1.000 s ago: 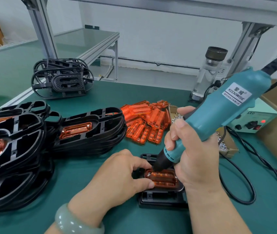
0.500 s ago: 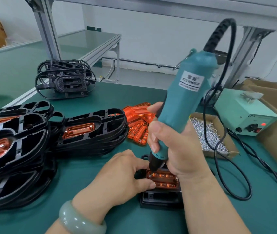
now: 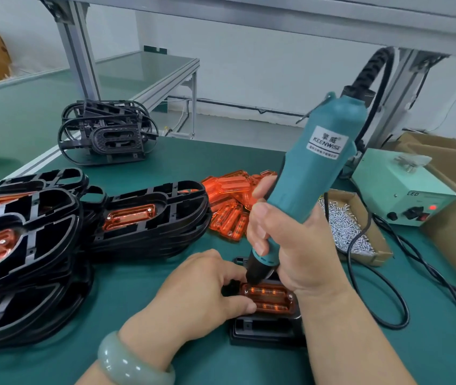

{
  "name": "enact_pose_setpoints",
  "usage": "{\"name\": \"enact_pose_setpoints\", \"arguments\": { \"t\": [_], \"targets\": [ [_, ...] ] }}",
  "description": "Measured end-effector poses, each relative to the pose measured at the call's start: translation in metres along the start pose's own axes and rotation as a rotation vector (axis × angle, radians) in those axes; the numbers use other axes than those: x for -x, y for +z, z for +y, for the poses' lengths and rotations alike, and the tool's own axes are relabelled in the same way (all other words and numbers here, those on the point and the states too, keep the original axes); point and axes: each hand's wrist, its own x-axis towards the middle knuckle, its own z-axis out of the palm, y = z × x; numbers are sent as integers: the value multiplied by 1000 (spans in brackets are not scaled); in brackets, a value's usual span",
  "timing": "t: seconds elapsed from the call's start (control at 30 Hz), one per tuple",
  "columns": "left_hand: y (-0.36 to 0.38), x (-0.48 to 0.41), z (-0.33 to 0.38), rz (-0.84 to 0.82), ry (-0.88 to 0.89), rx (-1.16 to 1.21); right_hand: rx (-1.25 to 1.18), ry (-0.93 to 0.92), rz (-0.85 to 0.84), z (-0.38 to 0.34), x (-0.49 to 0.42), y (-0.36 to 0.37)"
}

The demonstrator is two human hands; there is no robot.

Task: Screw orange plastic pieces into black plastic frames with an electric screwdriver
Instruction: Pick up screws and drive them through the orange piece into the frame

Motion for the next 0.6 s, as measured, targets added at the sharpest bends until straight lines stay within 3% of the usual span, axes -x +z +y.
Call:
{"name": "enact_pose_setpoints", "arguments": {
  "t": [0.13, 0.6],
  "targets": [
    [2, 0, -2, 20, -10, 12, 15, -10, -55, 1, 2, 0],
    [2, 2, 1, 31, -20, -10, 57, 1, 29, 3, 1, 8]
  ]
}}
